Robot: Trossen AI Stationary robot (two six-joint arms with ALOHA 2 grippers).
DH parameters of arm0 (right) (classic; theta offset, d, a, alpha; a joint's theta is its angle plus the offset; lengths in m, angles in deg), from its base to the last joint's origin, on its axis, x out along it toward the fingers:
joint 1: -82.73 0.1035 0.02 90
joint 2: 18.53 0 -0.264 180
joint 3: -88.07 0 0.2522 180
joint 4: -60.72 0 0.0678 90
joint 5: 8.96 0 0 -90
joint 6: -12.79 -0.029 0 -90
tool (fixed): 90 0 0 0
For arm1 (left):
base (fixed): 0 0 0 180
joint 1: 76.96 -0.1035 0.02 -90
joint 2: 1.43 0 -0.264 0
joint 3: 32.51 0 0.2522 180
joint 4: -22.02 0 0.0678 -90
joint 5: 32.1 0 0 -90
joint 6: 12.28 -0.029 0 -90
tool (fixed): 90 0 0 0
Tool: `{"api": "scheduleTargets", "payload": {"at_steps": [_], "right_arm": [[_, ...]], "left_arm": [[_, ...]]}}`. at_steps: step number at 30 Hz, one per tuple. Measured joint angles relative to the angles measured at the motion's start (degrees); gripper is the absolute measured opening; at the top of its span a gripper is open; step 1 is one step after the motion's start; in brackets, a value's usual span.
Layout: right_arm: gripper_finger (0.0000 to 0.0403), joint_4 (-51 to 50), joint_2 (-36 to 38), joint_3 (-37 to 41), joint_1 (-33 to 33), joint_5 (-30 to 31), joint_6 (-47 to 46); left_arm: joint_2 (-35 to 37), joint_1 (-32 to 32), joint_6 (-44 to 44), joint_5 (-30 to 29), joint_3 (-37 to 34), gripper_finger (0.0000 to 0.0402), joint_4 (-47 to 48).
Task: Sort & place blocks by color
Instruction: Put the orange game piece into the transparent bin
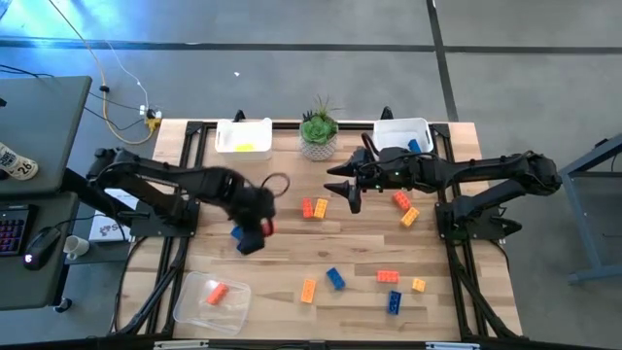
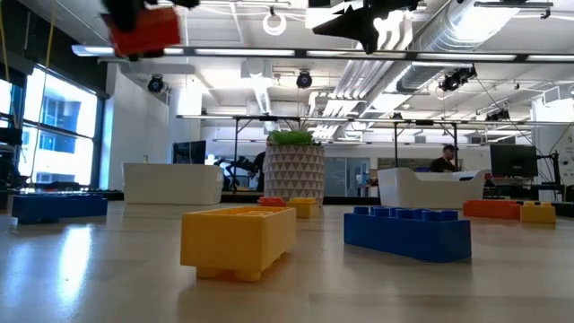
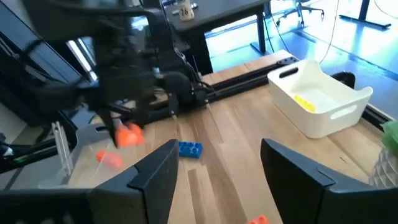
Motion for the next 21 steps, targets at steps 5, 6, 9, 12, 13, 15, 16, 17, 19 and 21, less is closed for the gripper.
{"api": "scheduleTargets", "payload": {"at_steps": [5,6,9,12,13,15,16,17,19,21], "right_arm": [[0.0215,-2.6,0.0,0.0,-1.3,0.0,0.0],[0.0215,-3.2,0.0,0.0,-1.5,0.0,0.0],[0.0215,-4.7,0.0,0.0,-2.3,0.0,0.0],[0.0215,-6.0,0.0,0.0,-3.0,0.0,0.0],[0.0215,-6.3,0.0,0.0,-3.2,0.0,0.0],[0.0215,-6.8,0.0,0.0,-3.5,0.0,0.0],[0.0215,-7.1,0.0,0.0,-3.7,0.0,0.0],[0.0215,-7.3,0.0,0.0,-3.8,0.0,0.0],[0.0215,-7.6,0.0,0.0,-3.9,0.1,0.0],[0.0215,-7.7,0.0,0.0,-3.9,0.1,0.0]], "left_arm": [[0.0,7.7,4.3,0.8,0.0,0.0109,6.2],[0.0,9.1,5.4,1.2,-0.2,0.0109,6.7],[0.0,13.0,9.0,4.0,-1.3,0.0109,6.5],[0.0,16.7,13.8,7.6,-3.4,0.0109,6.3],[0.0,17.9,15.1,8.4,-4.0,0.0109,6.1],[0.0,19.9,17.4,10.0,-5.3,0.0109,5.0],[-0.1,20.8,18.7,10.8,-6.0,0.0109,4.2],[-0.1,21.7,20.0,11.2,-6.6,0.0109,3.4],[-0.1,23.2,21.4,12.7,-7.6,0.0109,2.1],[-0.2,24.7,21.6,14.0,-8.3,0.0109,1.4]]}}
